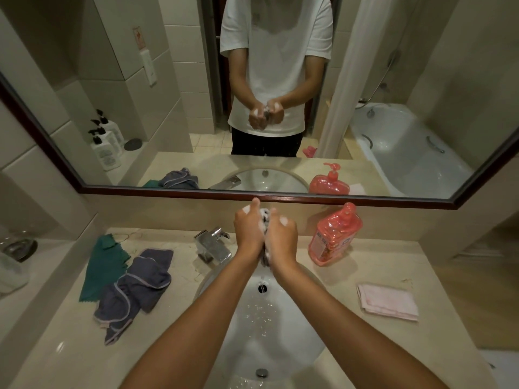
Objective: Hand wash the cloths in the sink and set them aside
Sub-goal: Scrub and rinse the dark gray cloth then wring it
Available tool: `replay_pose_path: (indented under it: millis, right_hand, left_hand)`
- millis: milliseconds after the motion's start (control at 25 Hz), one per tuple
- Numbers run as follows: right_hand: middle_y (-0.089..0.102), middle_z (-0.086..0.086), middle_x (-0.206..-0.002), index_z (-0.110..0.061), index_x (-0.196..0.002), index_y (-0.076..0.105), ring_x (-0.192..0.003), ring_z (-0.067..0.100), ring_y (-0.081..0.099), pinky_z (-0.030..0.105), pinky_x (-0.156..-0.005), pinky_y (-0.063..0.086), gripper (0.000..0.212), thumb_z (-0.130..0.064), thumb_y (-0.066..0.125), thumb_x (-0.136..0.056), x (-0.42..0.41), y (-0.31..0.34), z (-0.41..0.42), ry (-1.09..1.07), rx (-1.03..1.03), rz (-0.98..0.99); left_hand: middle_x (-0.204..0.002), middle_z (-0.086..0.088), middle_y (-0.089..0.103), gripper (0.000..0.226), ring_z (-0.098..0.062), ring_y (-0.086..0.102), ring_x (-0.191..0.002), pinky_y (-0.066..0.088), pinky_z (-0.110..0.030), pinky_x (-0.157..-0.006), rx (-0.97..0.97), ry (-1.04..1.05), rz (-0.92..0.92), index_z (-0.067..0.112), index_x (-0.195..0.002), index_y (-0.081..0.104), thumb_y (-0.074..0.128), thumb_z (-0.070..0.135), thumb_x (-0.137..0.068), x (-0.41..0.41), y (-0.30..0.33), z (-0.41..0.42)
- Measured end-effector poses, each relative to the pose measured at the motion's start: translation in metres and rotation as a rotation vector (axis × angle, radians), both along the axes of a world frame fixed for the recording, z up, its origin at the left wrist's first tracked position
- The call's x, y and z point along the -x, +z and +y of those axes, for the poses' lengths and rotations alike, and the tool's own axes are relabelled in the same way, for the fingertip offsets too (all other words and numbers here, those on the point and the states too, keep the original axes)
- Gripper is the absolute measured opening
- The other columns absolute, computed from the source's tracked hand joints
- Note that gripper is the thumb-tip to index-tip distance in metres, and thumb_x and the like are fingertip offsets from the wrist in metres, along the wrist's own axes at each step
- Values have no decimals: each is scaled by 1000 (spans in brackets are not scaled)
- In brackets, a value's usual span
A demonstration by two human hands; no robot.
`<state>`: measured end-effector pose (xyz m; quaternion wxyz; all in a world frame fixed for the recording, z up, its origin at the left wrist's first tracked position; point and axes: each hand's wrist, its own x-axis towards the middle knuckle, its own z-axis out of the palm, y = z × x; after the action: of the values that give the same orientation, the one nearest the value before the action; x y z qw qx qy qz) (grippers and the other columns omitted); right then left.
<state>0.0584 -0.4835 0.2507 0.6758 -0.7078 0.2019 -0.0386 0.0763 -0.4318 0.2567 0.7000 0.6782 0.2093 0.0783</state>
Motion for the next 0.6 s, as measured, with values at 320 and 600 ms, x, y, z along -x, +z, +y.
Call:
replay_pose_path:
  millis: [320,600]
  right_hand:
    - [55,-5,-48,-18,-56,53,-52,17,55,35,-56,43,48,-30,48,-102,-3,3,-11,-32,5,-2]
    - [61,12,-69,-10,-76,56,-67,24,63,29,-67,53,44,-42,48,-104,-13,8,-40,-23,-58,45]
  left_hand:
    - [-47,8,51,49,-9,47,-46,39,-30,-54,-19,-22,-11,18,-58,48,48,34,-104,11,2,-11]
    - [-71,-3,69,48,-20,69,-70,56,-34,-69,97,-285,-51,21,-63,61,48,45,-103,29,-5,-10]
